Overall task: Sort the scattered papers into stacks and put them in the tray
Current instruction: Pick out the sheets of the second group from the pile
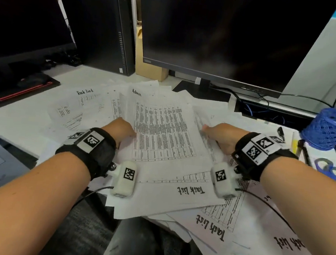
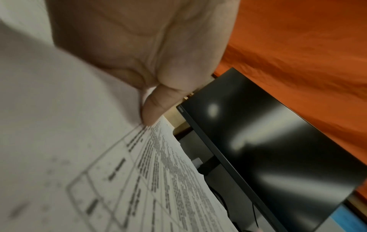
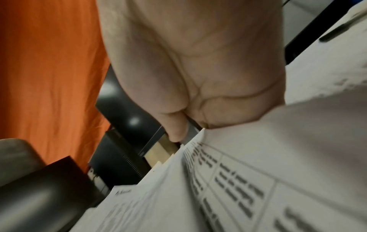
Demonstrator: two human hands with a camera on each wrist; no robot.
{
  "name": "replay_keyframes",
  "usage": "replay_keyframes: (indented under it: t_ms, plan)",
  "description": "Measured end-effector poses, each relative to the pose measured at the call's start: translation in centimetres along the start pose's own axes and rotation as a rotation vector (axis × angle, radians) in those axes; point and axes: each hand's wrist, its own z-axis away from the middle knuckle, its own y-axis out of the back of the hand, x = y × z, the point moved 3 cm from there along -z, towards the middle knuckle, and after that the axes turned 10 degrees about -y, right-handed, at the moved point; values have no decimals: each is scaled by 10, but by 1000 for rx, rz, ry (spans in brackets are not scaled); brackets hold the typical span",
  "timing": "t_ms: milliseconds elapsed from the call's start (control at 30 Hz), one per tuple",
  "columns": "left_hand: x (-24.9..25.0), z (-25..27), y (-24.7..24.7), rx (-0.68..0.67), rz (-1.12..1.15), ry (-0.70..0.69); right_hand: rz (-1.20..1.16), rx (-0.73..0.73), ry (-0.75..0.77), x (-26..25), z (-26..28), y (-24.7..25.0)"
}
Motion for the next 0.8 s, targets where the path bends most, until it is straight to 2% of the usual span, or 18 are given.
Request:
replay_keyframes:
  t_ms: [100, 167, 233, 333, 367, 433, 500, 567, 633, 700, 733, 800]
  plan:
    - [13, 9, -15, -31, -233, -11, 2, -80, 11, -4, -4, -14]
    - [12, 6, -19, -72, -229, -39, 71, -98, 44, -5, 0, -16]
    - [6, 0, -18, -88, -224, -61, 97, -51, 130, -4, -3, -10]
    - [-1, -4, -12, -78, -109, -105, 104, 22, 182, 1, -2, 4]
    - [0, -2, -7, -42, -168, -113, 123, 65, 211, 1, 0, 10]
    - [-4, -2, 5, 27, -440, -87, 172, 165, 229, 2, 4, 25]
    - [-10, -1, 13, -24, -632, -27, 205, 224, 216, 6, 5, 41]
    - [-15, 1, 16, -83, -670, -13, 206, 251, 211, 11, 6, 55]
    - [-15, -1, 16, -77, -692, 18, 173, 274, 183, 18, 4, 65]
    - [-7, 3, 16, 0, -625, 9, 138, 241, 145, 25, 3, 68]
    - [-2, 5, 14, 40, -512, -16, 116, 222, 125, 29, 0, 68]
    - [7, 7, 9, 82, -172, 26, 145, 199, 97, 33, 0, 59]
